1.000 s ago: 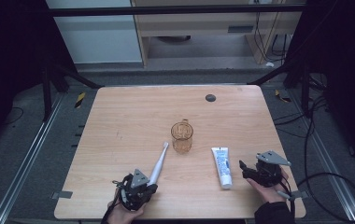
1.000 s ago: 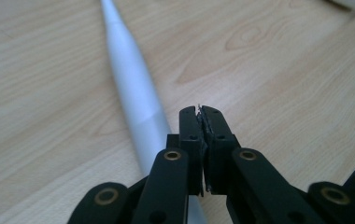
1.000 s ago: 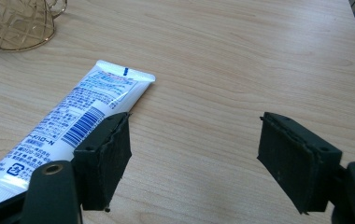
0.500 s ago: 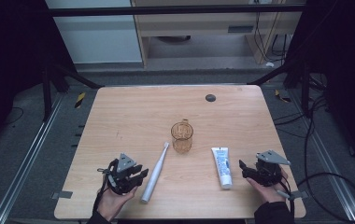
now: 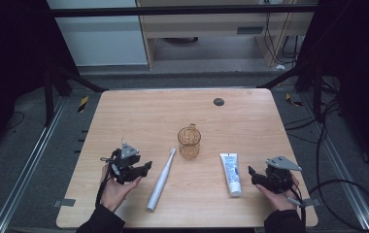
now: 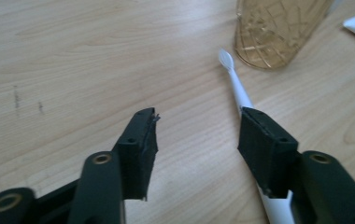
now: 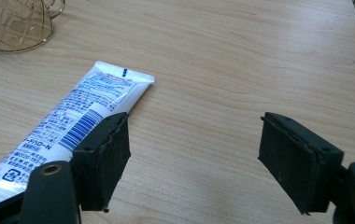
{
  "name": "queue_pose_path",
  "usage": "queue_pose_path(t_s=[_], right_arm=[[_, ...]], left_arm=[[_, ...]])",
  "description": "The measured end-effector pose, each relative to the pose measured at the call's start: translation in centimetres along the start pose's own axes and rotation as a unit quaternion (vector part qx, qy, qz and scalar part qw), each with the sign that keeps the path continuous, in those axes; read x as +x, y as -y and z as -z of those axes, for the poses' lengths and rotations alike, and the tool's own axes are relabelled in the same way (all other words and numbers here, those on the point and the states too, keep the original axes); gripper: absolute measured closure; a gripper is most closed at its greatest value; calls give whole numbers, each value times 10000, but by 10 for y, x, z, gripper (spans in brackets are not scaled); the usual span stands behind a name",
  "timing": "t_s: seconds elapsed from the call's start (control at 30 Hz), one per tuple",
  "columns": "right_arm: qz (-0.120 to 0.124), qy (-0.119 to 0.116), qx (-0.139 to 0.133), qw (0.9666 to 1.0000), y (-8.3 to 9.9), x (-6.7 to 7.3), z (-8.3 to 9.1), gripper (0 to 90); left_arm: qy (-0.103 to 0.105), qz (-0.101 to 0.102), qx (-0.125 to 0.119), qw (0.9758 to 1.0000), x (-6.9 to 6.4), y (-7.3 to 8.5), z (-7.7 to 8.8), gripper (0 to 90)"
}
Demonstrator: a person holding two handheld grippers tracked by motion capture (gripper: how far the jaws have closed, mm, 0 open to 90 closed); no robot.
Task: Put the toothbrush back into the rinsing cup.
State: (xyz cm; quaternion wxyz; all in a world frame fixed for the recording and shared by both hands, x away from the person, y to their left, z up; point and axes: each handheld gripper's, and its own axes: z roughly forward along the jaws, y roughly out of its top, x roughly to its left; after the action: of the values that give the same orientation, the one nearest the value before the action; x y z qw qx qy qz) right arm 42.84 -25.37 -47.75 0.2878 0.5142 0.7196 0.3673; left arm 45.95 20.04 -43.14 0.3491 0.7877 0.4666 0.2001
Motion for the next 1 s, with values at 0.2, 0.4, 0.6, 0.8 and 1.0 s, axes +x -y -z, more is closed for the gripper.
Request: queue_pose_path(t_s=[0.2,0.4,0.6,0.8,1.0], right_arm=[[-3,-14,1,10000,0,0,-1,246],[1,-26,-3,10000,0,0,-1,245],[10,-28,-10,10000,-1,-1,-1,245],[26,-79,33,10000,-1,1,-2,245],[36,-86,42,9999,-1,1,-2,246]], left_arm=[[61,-28,162,9998,3,-18,-4,415],[154,-12,280,9995,1,-35,-10,384],[256,-154,434,9986,-4,-41,-17,378],[303,-308,674,9968,-12,-38,-28,394],[336,-387,902,9946,-21,-34,-36,410]])
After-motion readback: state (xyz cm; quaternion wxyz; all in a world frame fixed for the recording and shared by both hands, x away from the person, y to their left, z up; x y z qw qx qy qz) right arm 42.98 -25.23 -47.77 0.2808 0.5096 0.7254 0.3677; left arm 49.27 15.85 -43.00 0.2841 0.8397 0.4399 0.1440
